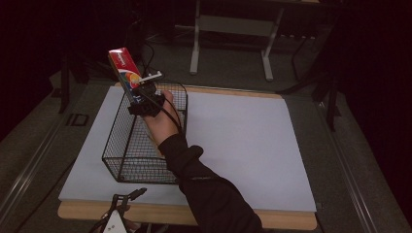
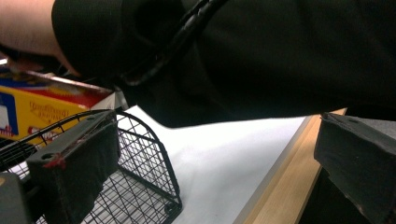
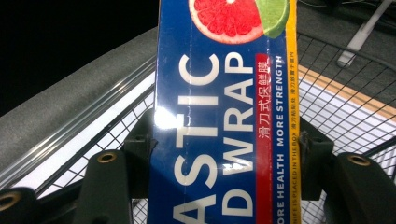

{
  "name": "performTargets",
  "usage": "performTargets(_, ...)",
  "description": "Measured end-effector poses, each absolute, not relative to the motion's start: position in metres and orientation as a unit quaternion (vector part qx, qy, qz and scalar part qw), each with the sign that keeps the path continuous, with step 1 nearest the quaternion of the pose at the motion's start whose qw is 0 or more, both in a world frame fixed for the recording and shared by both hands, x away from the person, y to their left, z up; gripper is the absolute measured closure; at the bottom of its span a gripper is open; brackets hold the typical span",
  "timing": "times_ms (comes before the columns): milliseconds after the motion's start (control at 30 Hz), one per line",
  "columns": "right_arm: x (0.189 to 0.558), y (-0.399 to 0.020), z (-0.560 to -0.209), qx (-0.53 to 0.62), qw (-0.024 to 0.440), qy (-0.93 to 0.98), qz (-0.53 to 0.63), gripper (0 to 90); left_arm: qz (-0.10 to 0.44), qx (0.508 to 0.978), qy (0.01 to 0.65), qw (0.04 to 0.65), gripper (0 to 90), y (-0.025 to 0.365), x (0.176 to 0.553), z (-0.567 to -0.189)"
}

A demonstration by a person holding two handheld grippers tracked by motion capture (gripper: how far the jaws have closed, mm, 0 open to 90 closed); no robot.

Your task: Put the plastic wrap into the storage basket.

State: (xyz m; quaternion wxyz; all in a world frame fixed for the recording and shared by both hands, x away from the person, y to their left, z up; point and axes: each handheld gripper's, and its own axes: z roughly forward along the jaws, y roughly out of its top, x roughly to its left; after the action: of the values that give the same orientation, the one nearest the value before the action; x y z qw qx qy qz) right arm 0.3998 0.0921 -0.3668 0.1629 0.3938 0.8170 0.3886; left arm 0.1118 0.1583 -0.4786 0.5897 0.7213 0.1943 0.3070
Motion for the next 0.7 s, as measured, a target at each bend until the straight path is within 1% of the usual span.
performTargets(167, 0.400, 0.095, -0.380, 0.398, 0.167, 0.819, 0.379, 39.6, 0.307, 0.722, 0.193, 0.589, 1.0, 0.158, 0.111, -0.479)
performTargets(300, 0.402, 0.092, -0.390, 0.404, 0.162, 0.818, 0.376, 39.6, 0.306, 0.721, 0.193, 0.590, 1.0, 0.158, 0.112, -0.479)
performTargets(400, 0.406, 0.090, -0.398, 0.402, 0.148, 0.824, 0.371, 39.6, 0.306, 0.722, 0.192, 0.590, 1.0, 0.158, 0.111, -0.479)
performTargets(567, 0.409, 0.088, -0.411, 0.407, 0.156, 0.829, 0.351, 39.6, 0.307, 0.722, 0.192, 0.589, 1.0, 0.158, 0.112, -0.479)
performTargets(700, 0.411, 0.085, -0.418, 0.417, 0.138, 0.826, 0.352, 39.4, 0.305, 0.722, 0.193, 0.590, 1.0, 0.158, 0.112, -0.479)
